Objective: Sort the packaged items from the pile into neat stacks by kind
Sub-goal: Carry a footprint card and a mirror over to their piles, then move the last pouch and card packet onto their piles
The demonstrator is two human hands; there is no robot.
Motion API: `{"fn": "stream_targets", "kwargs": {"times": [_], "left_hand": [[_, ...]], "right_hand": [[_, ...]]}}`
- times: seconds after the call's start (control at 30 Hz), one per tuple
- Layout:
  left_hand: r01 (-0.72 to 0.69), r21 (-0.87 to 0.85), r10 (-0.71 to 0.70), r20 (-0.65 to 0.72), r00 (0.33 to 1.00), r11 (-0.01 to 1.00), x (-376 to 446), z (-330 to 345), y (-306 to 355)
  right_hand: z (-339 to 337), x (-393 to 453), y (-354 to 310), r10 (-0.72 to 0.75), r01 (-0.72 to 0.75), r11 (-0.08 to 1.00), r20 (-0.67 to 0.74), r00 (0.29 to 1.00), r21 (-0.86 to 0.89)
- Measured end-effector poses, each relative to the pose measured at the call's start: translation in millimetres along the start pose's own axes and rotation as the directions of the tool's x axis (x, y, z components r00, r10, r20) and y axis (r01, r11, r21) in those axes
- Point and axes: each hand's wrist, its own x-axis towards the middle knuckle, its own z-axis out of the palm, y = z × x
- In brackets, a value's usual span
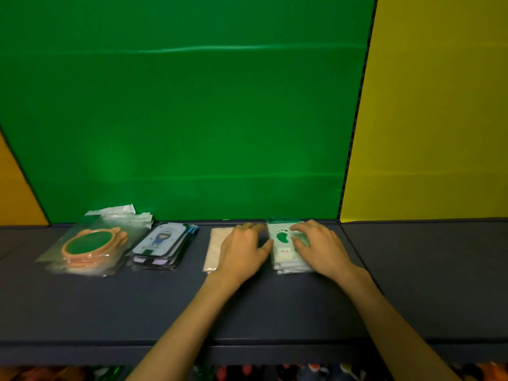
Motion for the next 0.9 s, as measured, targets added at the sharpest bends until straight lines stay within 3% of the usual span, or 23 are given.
{"fn": "stream_targets", "kwargs": {"times": [0.1, 0.37, 0.9], "left_hand": [[-0.028, 0.133, 0.027, 0.012, 1.0, 0.991, -12.9, -21.2, -30.7], [0.174, 0.252, -0.173, -0.025, 0.985, 0.952, -78.1, -96.9, -132.8], [0.387, 0.301, -0.367, -0.123, 0.922, 0.871, -261.5, -268.0, -365.3]], "right_hand": [[13.8, 8.8, -30.0, -0.063, 0.063, 0.997, 0.01, 0.998, 0.033], [54.7, 20.5, -151.8, -0.248, 0.244, 0.965, 0.036, 0.968, 0.095], [156.8, -21.9, -460.4, -0.441, 0.429, 0.894, 0.088, 0.893, 0.132]]}}
